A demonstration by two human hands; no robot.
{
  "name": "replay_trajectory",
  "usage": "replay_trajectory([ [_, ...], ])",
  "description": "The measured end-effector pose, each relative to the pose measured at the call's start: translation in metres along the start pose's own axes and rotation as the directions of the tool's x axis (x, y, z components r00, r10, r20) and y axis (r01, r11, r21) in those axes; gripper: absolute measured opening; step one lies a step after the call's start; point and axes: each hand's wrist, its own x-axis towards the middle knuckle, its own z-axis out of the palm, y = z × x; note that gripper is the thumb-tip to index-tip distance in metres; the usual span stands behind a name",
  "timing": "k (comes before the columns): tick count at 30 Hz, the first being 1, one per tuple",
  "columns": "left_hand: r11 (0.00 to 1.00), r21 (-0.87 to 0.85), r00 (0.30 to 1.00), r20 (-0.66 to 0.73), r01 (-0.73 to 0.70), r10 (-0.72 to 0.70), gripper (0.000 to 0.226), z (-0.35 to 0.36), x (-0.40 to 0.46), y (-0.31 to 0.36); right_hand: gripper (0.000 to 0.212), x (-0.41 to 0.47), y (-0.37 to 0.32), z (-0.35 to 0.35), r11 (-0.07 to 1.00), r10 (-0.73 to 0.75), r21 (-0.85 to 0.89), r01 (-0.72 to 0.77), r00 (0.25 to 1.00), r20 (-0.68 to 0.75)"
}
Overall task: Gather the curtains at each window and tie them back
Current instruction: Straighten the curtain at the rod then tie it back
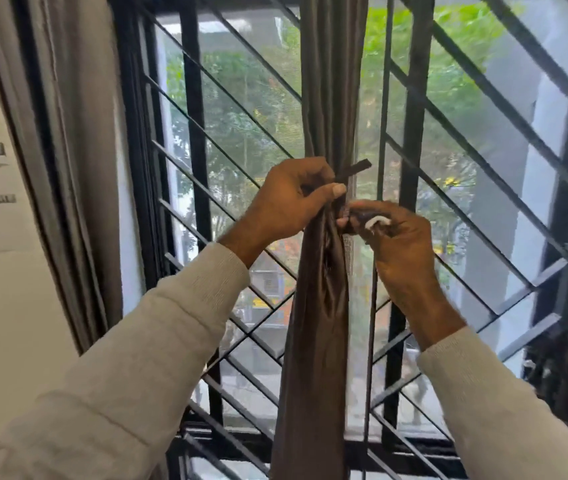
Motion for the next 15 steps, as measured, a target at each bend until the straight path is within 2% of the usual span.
replay_trajectory([
  [5, 0.995, 0.104, 0.999, 0.042, -0.003, -0.001, 0.02, 0.002, 0.002, 0.004, 0.057, 0.025, -0.004, -0.019, 0.992, 0.118, -0.033, -0.118, 0.993, 0.008],
  [7, 0.984, 0.177, 0.996, 0.085, -0.009, -0.006, 0.018, 0.0, 0.004, 0.008, 0.061, 0.036, -0.007, -0.026, 0.986, 0.158, -0.063, -0.155, 0.986, 0.051],
  [12, 0.951, 0.308, 0.989, 0.142, -0.013, -0.032, 0.016, -0.001, 0.012, 0.013, 0.024, 0.052, -0.008, -0.037, 0.994, 0.109, 0.013, -0.111, 0.986, 0.123],
  [15, 0.938, 0.347, 0.992, 0.115, 0.009, -0.053, 0.017, 0.001, 0.014, 0.011, 0.024, 0.052, 0.0, -0.04, 0.998, 0.057, -0.015, -0.055, 0.984, 0.17],
])
